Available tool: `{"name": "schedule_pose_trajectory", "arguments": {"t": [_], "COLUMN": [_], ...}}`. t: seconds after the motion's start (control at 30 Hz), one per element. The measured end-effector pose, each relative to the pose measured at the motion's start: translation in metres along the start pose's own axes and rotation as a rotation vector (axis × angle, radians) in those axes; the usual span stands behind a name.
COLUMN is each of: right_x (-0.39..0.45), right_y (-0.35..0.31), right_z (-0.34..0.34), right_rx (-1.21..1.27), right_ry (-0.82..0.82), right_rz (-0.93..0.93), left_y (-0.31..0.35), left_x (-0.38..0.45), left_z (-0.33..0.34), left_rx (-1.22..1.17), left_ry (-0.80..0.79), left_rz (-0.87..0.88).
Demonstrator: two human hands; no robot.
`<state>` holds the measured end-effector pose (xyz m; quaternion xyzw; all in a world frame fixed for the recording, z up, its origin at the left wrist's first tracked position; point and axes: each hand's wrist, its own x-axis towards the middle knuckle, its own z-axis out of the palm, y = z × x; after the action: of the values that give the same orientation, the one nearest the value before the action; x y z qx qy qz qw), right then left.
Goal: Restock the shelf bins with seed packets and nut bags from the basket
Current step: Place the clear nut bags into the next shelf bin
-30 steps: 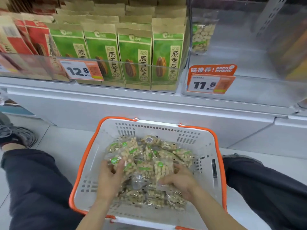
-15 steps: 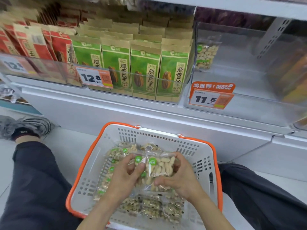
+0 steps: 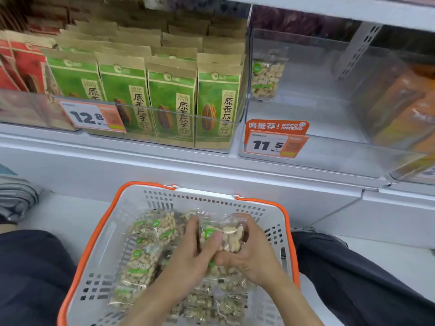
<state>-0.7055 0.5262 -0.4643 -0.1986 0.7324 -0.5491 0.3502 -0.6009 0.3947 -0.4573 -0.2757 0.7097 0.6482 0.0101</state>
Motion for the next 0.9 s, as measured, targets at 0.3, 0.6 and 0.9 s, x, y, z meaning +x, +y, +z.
{"name": "schedule_pose_trajectory", "arguments": {"t": [0.3,0.6,0.9], "right_x": [-0.003,-0.037,0.01], "right_y": [-0.041,-0.139,-0.204], "right_z": [-0.03,-0.07,-0.143], "right_rx": [0.13,-0.316,-0.715], "right_ry": [-0.067,0.228,0.64], "right_rz": [0.0,-0.424,-0.686], "left_y": [0.039,0.127,0.168], "left_x": [0.007,0.025,0.105], "left_z": [-0.004,-0.009,-0.02], "left_rx": [0.138,0.163,0.66], "left_ry": [0.08,0.005,0.369], "left_rz": [0.417,0.744,0.915]}}
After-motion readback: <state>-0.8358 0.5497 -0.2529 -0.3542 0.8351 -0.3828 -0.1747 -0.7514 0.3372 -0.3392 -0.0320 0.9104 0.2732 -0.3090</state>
